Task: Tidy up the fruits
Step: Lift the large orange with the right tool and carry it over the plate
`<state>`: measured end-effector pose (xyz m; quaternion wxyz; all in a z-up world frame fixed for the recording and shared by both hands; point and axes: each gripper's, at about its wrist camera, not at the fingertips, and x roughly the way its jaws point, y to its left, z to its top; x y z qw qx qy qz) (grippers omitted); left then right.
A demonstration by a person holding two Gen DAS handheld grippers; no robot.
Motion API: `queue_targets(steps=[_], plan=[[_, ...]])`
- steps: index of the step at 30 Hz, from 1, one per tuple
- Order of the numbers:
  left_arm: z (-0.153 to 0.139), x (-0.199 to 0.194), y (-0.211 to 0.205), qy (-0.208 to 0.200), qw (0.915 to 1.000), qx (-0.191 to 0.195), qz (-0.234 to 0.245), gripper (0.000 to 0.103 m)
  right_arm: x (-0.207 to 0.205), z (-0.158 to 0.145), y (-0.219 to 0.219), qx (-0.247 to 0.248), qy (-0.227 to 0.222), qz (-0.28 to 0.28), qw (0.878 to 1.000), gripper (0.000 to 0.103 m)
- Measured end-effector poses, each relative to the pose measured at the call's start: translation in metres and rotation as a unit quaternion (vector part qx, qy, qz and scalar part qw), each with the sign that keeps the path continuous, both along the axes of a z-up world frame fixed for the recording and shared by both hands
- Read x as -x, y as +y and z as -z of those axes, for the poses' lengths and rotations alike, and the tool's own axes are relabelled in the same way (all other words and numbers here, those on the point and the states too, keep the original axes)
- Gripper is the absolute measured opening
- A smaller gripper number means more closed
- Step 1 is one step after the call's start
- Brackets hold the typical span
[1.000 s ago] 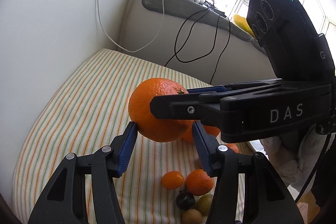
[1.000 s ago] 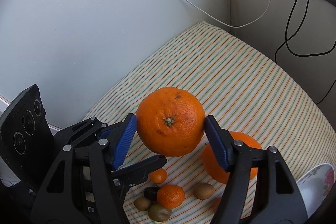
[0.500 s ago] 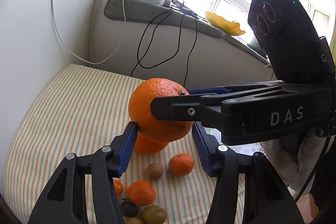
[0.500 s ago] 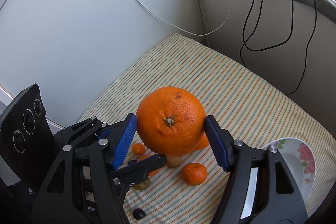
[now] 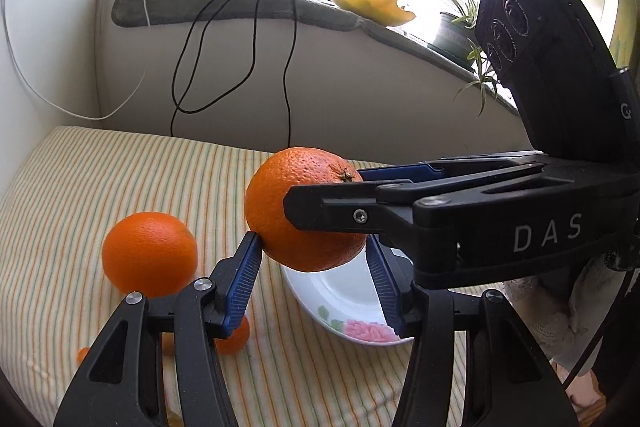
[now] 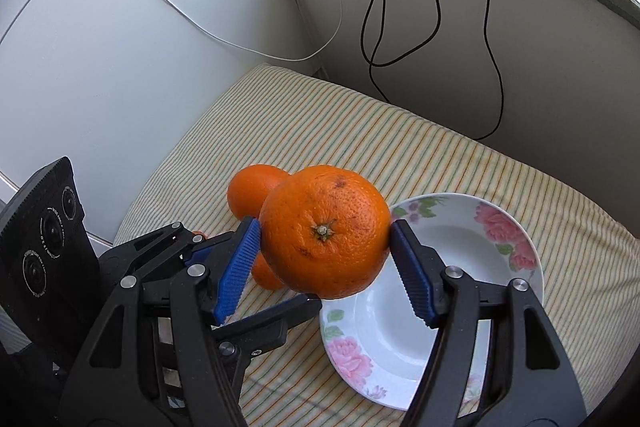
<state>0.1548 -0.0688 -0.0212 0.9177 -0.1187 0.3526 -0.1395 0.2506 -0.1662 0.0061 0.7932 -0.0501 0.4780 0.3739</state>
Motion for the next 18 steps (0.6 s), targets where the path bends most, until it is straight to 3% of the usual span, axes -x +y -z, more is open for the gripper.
queue_targets(steps=[18], plan=[[0.031, -0.049, -0.074, 0.057, 0.9965, -0.011, 0.06, 0.052, -0.022, 0.037, -0.084, 0.015, 0.026, 0.067, 0.997, 0.07]])
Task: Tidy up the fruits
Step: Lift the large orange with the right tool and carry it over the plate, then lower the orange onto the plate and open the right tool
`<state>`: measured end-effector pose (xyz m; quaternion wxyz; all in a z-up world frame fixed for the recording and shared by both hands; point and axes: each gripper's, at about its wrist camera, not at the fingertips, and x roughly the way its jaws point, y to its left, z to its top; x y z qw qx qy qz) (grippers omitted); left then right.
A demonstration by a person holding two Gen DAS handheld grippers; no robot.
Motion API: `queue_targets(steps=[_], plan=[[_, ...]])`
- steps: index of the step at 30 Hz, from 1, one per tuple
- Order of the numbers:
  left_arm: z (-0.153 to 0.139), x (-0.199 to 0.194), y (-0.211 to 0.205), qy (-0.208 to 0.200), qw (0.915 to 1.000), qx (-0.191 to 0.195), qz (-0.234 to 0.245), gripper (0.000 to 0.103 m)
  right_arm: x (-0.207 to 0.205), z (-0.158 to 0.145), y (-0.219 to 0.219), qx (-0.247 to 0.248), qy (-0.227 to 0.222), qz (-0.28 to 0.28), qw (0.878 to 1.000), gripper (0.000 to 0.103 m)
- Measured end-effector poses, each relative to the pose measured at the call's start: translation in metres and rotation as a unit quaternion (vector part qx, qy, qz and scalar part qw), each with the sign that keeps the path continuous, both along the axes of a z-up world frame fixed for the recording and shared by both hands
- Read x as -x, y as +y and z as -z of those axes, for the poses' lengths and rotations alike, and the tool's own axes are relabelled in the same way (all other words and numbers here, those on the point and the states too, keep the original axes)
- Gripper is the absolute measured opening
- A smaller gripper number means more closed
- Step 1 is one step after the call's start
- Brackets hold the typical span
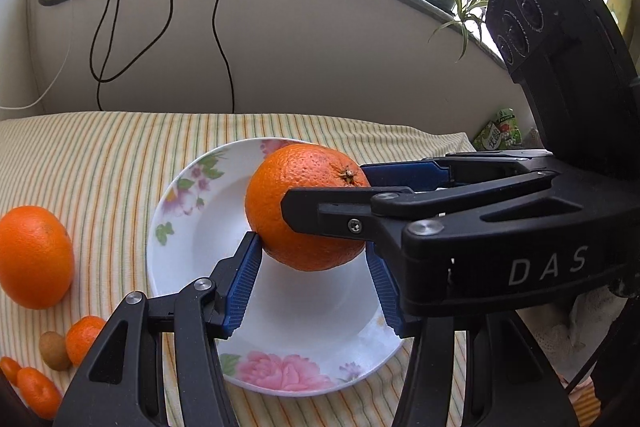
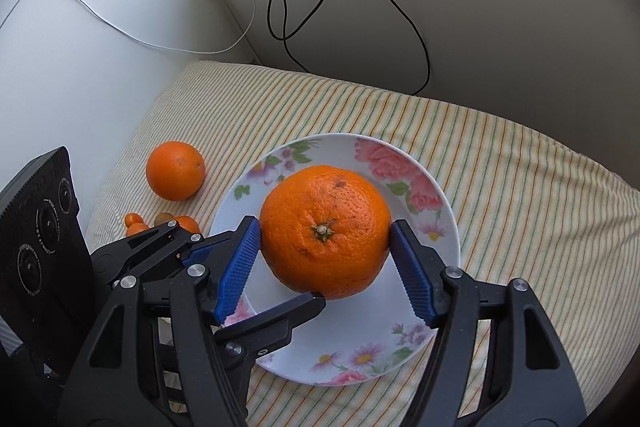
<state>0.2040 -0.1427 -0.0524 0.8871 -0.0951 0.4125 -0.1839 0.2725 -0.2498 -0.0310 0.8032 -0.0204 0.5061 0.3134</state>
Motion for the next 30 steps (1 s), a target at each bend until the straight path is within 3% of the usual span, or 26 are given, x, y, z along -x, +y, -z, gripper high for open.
queue_targets(steps=[19, 24, 30], plan=[[0.018, -0.004, -0.014, 0.017, 0.9998, -0.009, 0.008, 0.053, -0.002, 0.009, -0.007, 0.013, 0.005, 0.013, 1.0, 0.07], [0.015, -0.001, -0.018, 0.008, 0.9996, -0.027, 0.009, 0.063, 0.001, 0.008, 0.0, 0.029, -0.007, 0.009, 0.999, 0.07], [0.007, 0.003, -0.015, 0.001, 0.9994, -0.035, 0.005, 0.067, 0.006, 0.002, 0.003, 0.056, -0.03, 0.02, 0.998, 0.073]])
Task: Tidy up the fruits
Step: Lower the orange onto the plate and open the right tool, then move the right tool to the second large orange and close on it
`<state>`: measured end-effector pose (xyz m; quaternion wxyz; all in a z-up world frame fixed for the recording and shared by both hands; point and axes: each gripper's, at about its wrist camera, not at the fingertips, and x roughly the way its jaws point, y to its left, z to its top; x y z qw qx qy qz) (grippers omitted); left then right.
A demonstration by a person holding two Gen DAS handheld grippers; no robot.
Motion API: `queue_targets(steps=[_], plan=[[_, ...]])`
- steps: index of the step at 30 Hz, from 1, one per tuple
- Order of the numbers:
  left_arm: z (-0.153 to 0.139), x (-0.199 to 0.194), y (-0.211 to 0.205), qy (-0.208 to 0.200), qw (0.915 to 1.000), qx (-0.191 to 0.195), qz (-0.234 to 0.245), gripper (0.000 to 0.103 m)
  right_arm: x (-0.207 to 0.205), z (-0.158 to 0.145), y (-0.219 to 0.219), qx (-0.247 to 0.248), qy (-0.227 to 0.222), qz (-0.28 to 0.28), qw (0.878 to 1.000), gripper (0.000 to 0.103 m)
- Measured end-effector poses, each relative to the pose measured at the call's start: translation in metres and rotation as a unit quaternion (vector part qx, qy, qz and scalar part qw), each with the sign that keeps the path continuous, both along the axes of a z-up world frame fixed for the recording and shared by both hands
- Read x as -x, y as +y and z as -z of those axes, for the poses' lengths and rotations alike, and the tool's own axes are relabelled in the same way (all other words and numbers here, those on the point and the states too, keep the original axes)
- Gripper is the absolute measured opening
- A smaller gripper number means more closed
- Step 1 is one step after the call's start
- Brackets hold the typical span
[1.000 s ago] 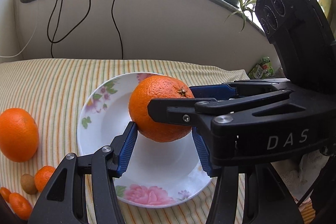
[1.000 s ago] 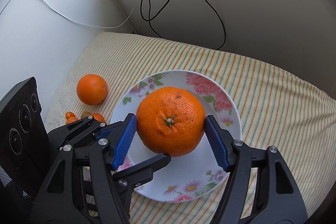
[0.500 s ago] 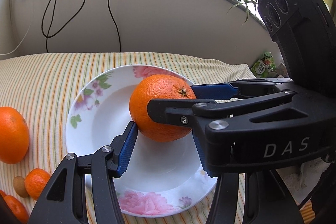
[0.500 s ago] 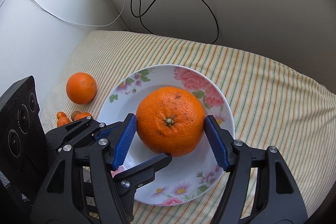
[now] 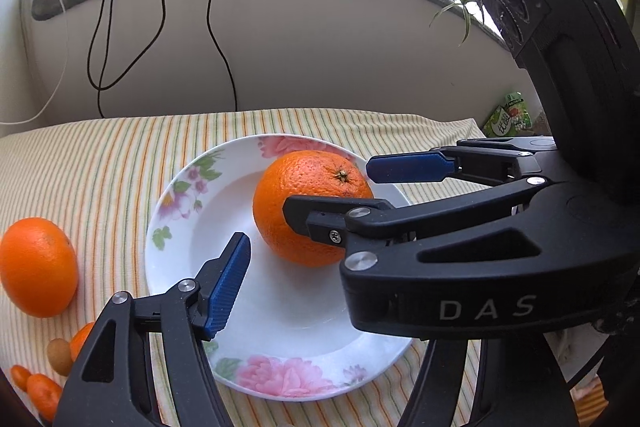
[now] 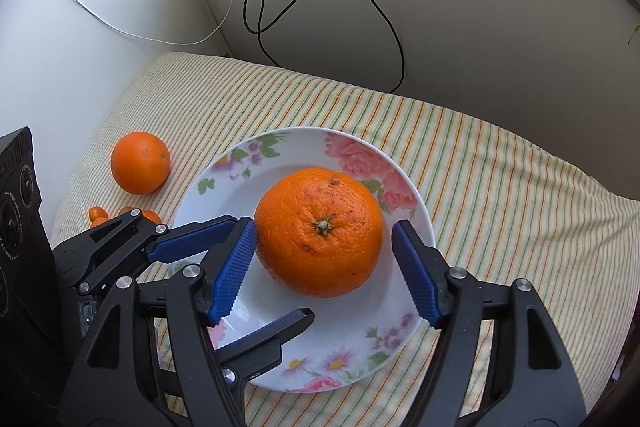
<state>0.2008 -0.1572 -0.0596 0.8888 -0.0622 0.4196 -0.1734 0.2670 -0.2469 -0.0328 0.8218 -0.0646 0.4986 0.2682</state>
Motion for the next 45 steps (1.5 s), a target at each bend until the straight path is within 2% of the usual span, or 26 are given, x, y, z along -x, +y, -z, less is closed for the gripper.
queue_targets(steps=[4, 7, 12, 20, 29, 38, 45], plan=[[-0.002, 0.006, 0.005, -0.001, 1.0, -0.006, -0.003, 0.069, 0.003, -0.007, -0.004, 0.004, -0.009, 0.006, 1.0, 0.074], [-0.005, 0.012, 0.01, -0.004, 0.9999, -0.01, -0.004, 0.069, 0.005, -0.014, -0.009, 0.004, -0.023, 0.018, 1.0, 0.081], [-0.013, 0.024, 0.024, -0.015, 0.9997, -0.015, -0.012, 0.069, 0.011, -0.029, -0.013, -0.013, -0.037, 0.028, 0.999, 0.081], [-0.028, 0.043, 0.049, -0.032, 0.9989, -0.011, -0.033, 0.069, 0.025, -0.044, 0.002, -0.033, -0.049, 0.016, 0.998, 0.082], [-0.03, 0.057, 0.099, -0.036, 0.9969, -0.019, -0.067, 0.069, 0.035, -0.048, 0.036, -0.049, -0.05, -0.008, 0.998, 0.082], [-0.023, 0.064, 0.153, -0.025, 0.9933, 0.002, -0.112, 0.069, 0.039, -0.041, 0.07, -0.071, -0.036, -0.033, 0.996, 0.082], [-0.013, 0.062, 0.178, -0.012, 0.9914, 0.019, -0.129, 0.069, 0.038, -0.028, 0.101, -0.076, -0.02, -0.054, 0.995, 0.082]])
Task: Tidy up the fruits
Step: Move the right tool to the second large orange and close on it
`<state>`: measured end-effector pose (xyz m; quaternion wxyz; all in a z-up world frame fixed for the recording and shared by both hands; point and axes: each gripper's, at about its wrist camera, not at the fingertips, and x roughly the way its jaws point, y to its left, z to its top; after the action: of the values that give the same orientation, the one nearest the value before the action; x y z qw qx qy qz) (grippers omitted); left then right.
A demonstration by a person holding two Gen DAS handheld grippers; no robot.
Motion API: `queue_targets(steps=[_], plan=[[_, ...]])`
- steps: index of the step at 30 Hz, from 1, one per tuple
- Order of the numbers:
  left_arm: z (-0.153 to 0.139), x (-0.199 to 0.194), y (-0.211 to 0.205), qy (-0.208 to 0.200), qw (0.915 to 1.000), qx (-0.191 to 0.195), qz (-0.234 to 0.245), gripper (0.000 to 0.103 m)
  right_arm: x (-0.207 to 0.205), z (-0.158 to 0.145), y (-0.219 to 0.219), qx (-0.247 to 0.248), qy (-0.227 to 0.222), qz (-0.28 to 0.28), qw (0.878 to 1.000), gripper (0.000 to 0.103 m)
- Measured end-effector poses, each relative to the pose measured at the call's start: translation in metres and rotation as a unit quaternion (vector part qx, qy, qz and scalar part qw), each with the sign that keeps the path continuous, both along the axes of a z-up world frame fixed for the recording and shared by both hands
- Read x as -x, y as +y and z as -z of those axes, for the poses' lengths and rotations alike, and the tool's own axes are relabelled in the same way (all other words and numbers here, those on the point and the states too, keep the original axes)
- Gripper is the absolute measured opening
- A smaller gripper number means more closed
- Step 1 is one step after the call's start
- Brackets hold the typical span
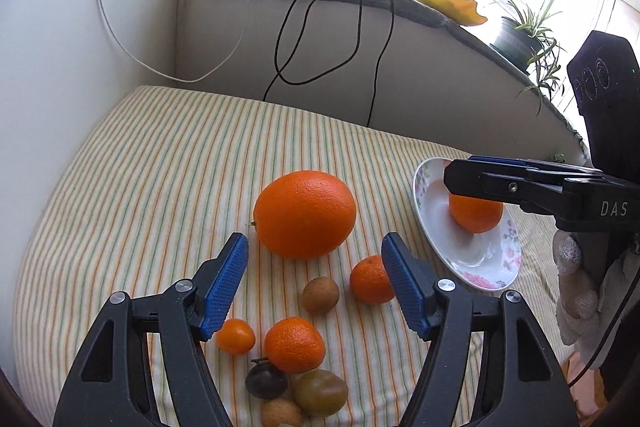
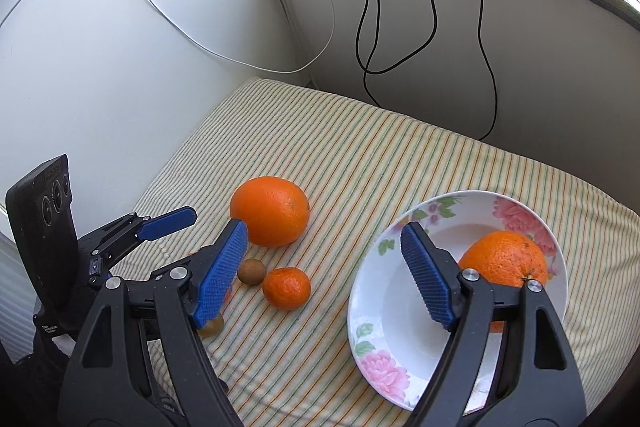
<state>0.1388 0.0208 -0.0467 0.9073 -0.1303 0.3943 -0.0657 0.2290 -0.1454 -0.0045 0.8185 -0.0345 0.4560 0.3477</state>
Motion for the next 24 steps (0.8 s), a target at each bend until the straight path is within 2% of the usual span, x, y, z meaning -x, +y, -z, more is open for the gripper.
queue_targets(steps=[12, 20, 24], plan=[[0.016, -0.012, 0.02, 0.017, 0.9989, 0.044, 0.007, 0.069, -0.014, 0.029, 0.044, -0.006, 0.055, -0.018, 0.998, 0.082], [0.024, -0.017, 0.018, 0.029, 0.998, 0.054, 0.015, 0.069, -0.027, 0.043, 0.064, -0.008, 0.085, -0.022, 0.996, 0.079], [0.027, -0.025, 0.018, 0.039, 0.9971, 0.064, 0.015, 0.073, -0.032, 0.052, 0.075, -0.005, 0.097, -0.025, 0.995, 0.079]])
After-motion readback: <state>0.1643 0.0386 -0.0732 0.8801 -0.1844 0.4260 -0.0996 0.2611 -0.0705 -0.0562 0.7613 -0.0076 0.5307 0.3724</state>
